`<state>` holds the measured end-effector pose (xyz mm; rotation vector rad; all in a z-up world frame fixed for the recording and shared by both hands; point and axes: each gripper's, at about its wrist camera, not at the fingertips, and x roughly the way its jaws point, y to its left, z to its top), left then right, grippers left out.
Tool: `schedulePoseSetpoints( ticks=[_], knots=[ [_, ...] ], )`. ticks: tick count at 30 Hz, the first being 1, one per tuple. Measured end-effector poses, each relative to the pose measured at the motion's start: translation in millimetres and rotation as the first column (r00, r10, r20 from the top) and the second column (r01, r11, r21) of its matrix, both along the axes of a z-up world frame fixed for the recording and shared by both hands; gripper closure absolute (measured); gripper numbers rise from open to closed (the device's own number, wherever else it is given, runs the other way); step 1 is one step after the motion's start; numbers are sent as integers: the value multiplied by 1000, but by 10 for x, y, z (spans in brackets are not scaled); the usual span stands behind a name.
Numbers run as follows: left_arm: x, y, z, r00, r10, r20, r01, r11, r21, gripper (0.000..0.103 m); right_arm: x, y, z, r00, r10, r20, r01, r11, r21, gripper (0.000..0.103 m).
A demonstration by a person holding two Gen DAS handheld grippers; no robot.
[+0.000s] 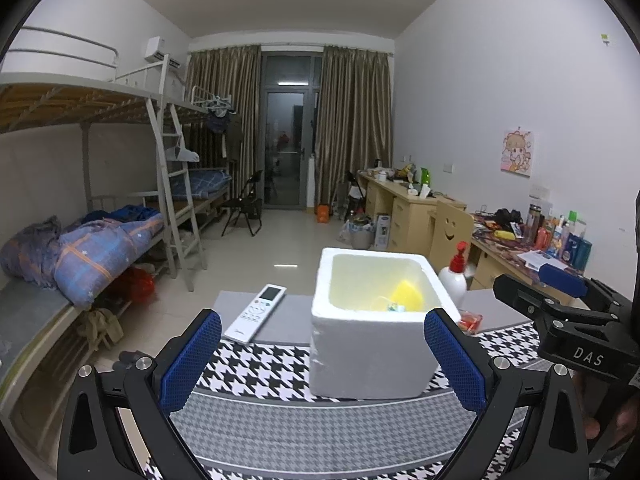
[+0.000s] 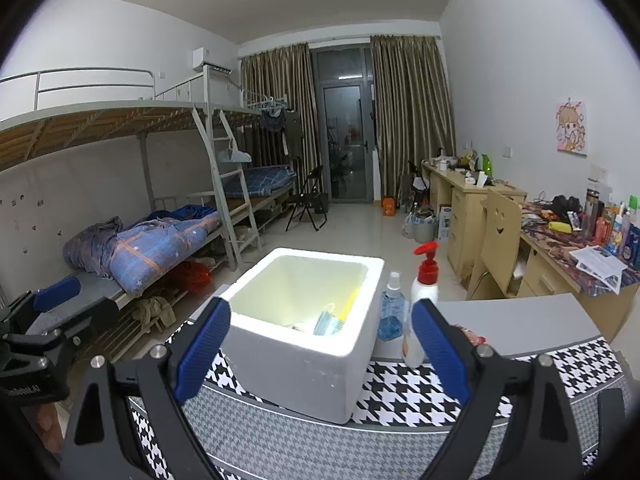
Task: Organize soft objects
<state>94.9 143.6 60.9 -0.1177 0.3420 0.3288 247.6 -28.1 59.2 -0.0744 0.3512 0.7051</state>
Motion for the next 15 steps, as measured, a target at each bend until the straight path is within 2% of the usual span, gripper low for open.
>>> schedulePoseSetpoints(
  ticks=[7,15],
  knots=[
    [-119,-165,7,1000,-24,13,24,1000,8,1,-67,-213,25,999,-41,6,41,999,19,9],
    [-208,-365,16,999,-46,18,45,999,29,1,-203,-377,-3,997,-63,34,63,998,-3,9]
  ],
)
